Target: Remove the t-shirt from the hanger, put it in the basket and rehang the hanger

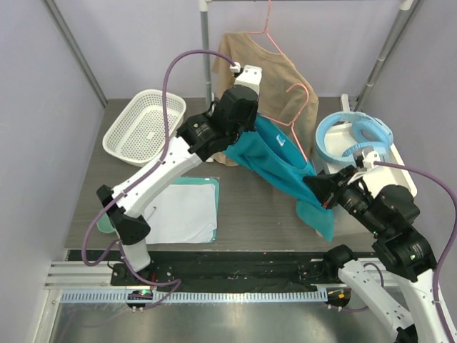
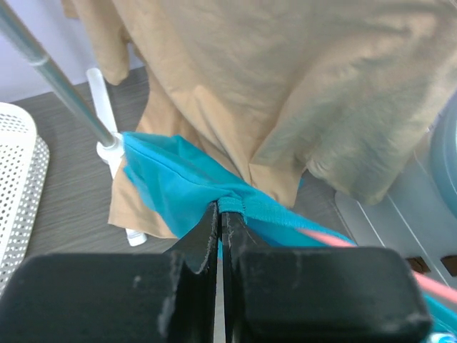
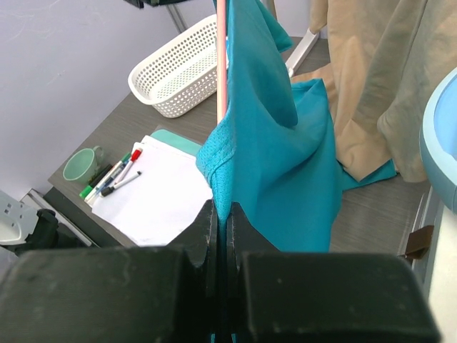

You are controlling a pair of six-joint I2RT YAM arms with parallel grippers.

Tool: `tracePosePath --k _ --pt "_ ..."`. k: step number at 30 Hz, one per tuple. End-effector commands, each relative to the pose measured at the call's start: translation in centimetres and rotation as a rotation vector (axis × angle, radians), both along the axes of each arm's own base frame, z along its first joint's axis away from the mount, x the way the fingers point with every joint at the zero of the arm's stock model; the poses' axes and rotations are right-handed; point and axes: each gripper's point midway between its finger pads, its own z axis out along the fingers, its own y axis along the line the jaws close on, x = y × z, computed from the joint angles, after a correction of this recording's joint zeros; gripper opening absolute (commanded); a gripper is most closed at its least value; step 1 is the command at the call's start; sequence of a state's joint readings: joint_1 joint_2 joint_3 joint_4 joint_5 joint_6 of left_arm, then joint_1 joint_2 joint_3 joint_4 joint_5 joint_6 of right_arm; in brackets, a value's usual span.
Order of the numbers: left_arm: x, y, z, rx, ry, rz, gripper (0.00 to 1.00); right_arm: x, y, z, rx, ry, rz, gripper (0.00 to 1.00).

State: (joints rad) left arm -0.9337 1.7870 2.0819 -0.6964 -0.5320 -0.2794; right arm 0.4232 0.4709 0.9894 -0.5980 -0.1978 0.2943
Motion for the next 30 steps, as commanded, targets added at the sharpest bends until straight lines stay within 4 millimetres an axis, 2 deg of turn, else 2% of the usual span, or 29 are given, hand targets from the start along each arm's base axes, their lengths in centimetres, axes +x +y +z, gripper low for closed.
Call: tracePosePath --k 1,5,10,14,17,18,22,27,30 --pt "2.4 4.5 3.2 -0.072 -0.038 0.155 0.00 -2.0 -0.4 2.5 0.020 -0.093 0.033 0.01" --pt "4.1 6.7 3.1 -0.097 -0.015 0.199 0.00 -3.3 -0.6 2.1 -0.002 -0.117 0.060 0.01" --pt "4.7 8.3 2.4 -0.106 0.000 0.228 0.00 -5.0 -1.5 3.3 0.028 -0.196 0.057 0.01" --pt "5.3 9.5 1.3 -0.127 0.034 0.251 0.00 -5.3 -2.0 4.2 0.054 -0.237 0.029 0.01" --pt "4.9 9.7 0.9 -0.165 0.058 0.237 0.00 -5.4 -2.4 4.6 0.077 -0.250 0.008 0.01" --pt "4.8 9.2 1.0 -0.192 0.067 0.208 0.00 -5.3 -2.5 4.7 0.081 -0.255 0.002 0.01" --pt "4.8 9.7 0.4 -0.247 0.089 0.201 0.00 -5.8 -3.0 5.8 0.088 -0.294 -0.010 0.01" --pt "4.6 10.5 0.2 -0.273 0.107 0.206 0.00 -6.8 -4.4 6.6 0.126 -0.346 -0.065 0.01" --pt "4.2 10.5 0.5 -0.304 0.114 0.195 0.00 -6.3 -5.1 6.6 0.137 -0.350 -0.117 0.01"
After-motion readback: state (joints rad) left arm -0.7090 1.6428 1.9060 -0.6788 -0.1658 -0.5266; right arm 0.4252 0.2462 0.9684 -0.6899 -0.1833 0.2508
